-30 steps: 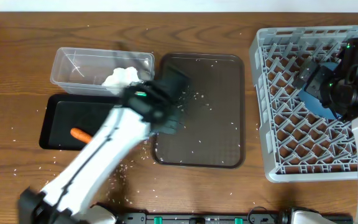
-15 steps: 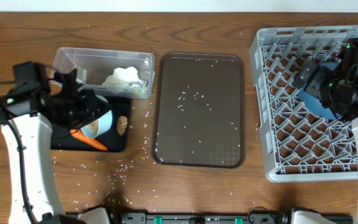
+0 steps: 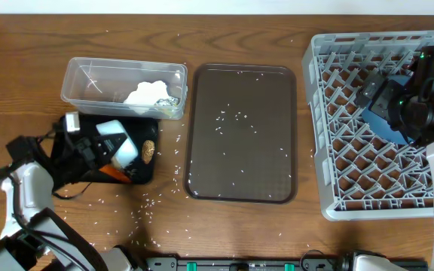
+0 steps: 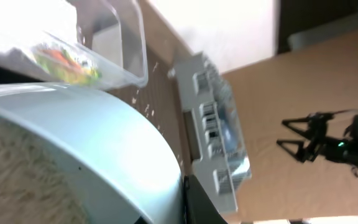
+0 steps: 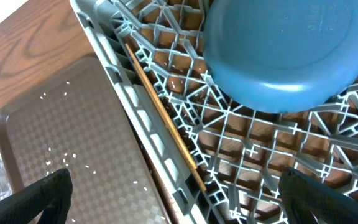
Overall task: Sort waste into correct bins and load items into the dishwasher rack
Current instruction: 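Tip the bowl with the left gripper to dump rice onto the black tray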
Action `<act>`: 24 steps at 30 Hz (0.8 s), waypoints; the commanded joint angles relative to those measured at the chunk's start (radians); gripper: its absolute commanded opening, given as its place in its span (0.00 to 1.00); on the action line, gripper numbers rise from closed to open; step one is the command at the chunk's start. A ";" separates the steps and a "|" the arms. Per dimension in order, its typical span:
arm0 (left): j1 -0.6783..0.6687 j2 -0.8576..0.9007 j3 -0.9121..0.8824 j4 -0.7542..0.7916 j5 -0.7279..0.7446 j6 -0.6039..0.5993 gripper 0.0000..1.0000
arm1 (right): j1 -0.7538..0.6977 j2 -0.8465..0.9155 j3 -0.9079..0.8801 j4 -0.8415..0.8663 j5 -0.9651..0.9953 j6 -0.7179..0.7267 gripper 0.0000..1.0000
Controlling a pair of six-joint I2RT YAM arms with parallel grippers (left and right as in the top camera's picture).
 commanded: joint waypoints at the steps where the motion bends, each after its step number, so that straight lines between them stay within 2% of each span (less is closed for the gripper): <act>1: 0.039 0.004 -0.010 0.010 0.125 0.062 0.06 | -0.008 0.001 0.007 -0.001 0.006 -0.001 0.99; 10: 0.045 0.004 -0.011 0.047 0.124 0.068 0.06 | -0.008 0.001 0.007 -0.001 0.006 -0.001 0.99; 13: 0.045 0.004 -0.014 0.042 0.105 0.103 0.06 | -0.008 0.001 0.007 -0.001 0.006 -0.001 0.99; 15: 0.044 0.002 -0.013 0.019 0.126 0.066 0.06 | -0.008 0.001 0.007 -0.001 0.006 -0.001 0.99; 17: 0.036 0.001 -0.020 0.023 0.056 0.130 0.06 | -0.008 0.001 0.007 -0.002 0.006 -0.001 0.99; 18: 0.037 0.002 -0.022 0.029 0.050 0.119 0.06 | -0.008 0.001 0.007 -0.002 0.006 -0.001 0.99; 20: 0.040 0.006 -0.023 0.020 0.124 0.120 0.06 | -0.008 0.001 0.007 -0.001 0.006 -0.001 0.99; 24: 0.036 0.004 -0.021 0.018 0.123 0.091 0.06 | -0.008 0.001 0.007 -0.001 0.006 -0.001 0.99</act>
